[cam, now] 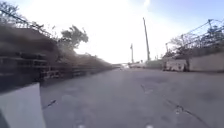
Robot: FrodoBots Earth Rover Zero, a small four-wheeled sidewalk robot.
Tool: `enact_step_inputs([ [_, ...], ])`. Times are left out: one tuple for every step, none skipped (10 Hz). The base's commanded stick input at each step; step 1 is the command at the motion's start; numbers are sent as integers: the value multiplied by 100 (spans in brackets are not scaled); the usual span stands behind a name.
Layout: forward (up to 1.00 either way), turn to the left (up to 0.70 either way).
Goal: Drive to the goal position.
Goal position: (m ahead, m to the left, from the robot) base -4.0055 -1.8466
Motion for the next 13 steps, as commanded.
enact_step_inputs([
  [70,-27],
  [70,-27],
  [70,-27],
  [70,-27],
  [70,0],
  [70,0],
  [70,0],
  [70,0],
  [70,0],
  [70,0],
  [70,0],
  [70,0],
  [70,0],
])
